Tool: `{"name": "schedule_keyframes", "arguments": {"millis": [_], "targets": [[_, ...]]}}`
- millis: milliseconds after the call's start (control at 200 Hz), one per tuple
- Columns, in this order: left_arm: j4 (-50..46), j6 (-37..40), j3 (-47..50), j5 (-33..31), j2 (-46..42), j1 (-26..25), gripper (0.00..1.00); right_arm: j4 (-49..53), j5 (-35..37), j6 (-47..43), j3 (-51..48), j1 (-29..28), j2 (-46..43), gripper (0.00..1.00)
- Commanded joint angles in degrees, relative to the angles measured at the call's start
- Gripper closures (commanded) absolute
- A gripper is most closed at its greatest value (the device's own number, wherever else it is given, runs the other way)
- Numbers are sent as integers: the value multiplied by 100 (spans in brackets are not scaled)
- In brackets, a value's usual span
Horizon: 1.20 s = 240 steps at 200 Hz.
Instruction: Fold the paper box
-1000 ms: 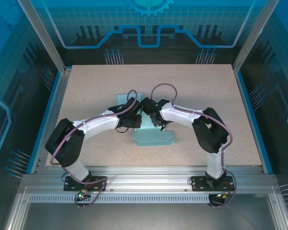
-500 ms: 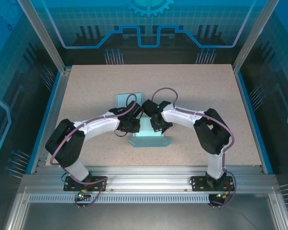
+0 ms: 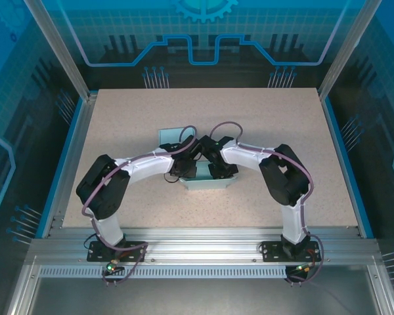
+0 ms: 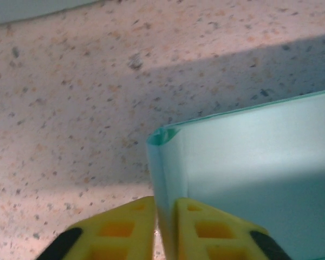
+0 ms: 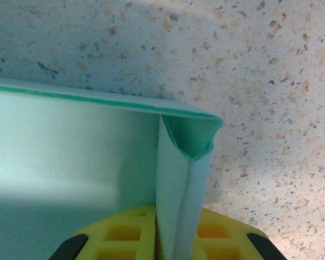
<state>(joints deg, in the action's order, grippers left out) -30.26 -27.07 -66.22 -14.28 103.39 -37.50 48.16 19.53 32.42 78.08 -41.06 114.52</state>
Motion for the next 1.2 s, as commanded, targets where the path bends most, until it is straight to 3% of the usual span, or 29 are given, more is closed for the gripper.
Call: {"name": "schedule_keyframes", "arguments": {"millis": [0, 280, 345, 445, 515, 620, 755, 880, 1020, 1196], "targets": [[-687, -59, 34, -1424, 800, 116, 94, 1170, 796, -277, -403, -448, 329, 88], [-1024, -237, 133, -2068, 726, 146, 96, 1120, 986, -14, -736, -293, 202, 100], [-830, -146, 215, -1703, 520, 138, 85, 998, 929, -101, -749, -297, 188, 100], [-163, 27, 435, -766, -106, 130, 59, 838, 851, -305, -634, -336, 197, 99], [356, 155, 577, -15, -613, 144, 35, 824, 860, -485, -492, -348, 259, 98], [716, 240, 597, 781, -1293, 282, 19, 887, 943, -882, -227, -381, 448, 97], [791, 295, 605, 1162, -1962, 527, 15, 745, 864, -1552, -10, -434, 589, 96], [805, 277, 834, 1006, -2379, 879, 13, 860, 1013, -1856, 359, -473, 696, 86], [846, 216, 1214, 856, -2526, 1186, 20, 871, 988, -2099, 695, -460, 721, 76], [971, 87, 1551, 907, -2427, 1254, 32, 859, 813, -2182, 960, -447, 668, 74]]}}
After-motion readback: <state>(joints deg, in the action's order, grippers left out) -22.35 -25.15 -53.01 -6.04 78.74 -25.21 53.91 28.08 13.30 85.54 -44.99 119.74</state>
